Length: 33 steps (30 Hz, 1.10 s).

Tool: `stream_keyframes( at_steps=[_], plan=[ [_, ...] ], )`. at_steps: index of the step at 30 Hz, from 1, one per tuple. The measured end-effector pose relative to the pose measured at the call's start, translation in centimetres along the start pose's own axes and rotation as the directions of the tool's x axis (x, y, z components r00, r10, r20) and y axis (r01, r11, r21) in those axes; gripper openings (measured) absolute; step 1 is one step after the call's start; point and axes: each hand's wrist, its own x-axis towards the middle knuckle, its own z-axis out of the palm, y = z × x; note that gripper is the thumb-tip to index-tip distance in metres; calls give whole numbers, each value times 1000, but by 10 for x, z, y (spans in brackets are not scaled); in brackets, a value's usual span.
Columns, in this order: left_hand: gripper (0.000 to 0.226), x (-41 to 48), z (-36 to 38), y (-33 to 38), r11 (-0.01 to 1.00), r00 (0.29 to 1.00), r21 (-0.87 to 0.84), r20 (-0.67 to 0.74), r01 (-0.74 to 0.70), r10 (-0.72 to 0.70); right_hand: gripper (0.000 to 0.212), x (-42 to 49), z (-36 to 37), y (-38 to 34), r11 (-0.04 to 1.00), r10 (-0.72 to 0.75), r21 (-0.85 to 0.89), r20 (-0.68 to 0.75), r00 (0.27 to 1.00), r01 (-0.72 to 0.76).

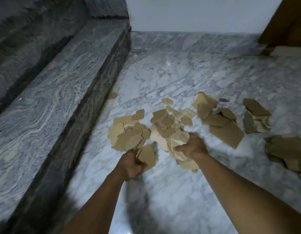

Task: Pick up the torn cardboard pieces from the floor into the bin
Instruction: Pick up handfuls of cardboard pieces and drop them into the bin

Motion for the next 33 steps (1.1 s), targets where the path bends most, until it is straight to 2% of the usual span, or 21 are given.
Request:
stream_keyframes(
  at_steps=[2, 4, 7, 10, 13, 16, 20, 21, 23, 25, 27, 29, 31, 33],
  plan=[
    [35, 9, -10, 3, 995, 998, -94, -54, -18, 13, 88, 0, 1, 1, 1000, 5, 23, -6, 1000, -5],
    [53, 24, -24, 4, 995, 986, -95, -166, -24, 8, 89, 2, 4, 4, 1000, -3, 11, -34, 999, 4],
    [83, 34, -32, 3, 972, 989, 226, -144, 66, -34, 88, -2, 8, 4, 999, -33, -9, -62, 998, 33],
    [83, 35, -27, 1, 951, 990, 295, -132, 89, -52, 89, -5, 7, 8, 1000, -19, -4, -53, 998, 19],
    [81, 35, -23, 0, 946, 986, 310, -162, 89, -40, 91, -6, -5, 14, 999, -3, -54, 56, 998, 6],
    [80, 34, -23, -1, 957, 984, 280, -173, 81, -33, 90, -10, -29, 18, 992, -16, -120, 271, 963, 50],
    [71, 37, -24, 0, 971, 987, 227, -156, 80, -44, 46, -16, -70, -2, 957, -4, -261, 420, 907, 125],
    [72, 37, -24, 1, 958, 986, 273, -160, 92, -49, 47, -15, -77, -11, 937, 8, -316, 440, 898, 146],
    [79, 38, -25, 1, 922, 984, 365, -164, 131, -75, 70, -14, -86, -27, 898, -6, -396, 429, 903, 194],
    [86, 41, -26, 0, 917, 986, 378, -149, 130, -78, 87, -14, -89, -37, 880, -58, -412, 404, 913, 238],
    [87, 43, -27, -2, 919, 988, 374, -136, 120, -74, 97, -22, -86, -45, 891, -159, -330, 416, 895, 311],
    [87, 43, -27, -2, 918, 984, 373, -156, 135, -82, 110, -30, -73, -50, 924, -246, -170, 417, 875, 341],
    [86, 41, -25, -2, 918, 981, 370, -181, 141, -77, 111, -36, -47, -48, 929, -264, -128, 432, 863, 348],
    [84, 39, -24, -4, 933, 978, 333, -194, 135, -72, 104, -37, -12, -38, 912, -234, -221, 411, 881, 345]
  ],
)
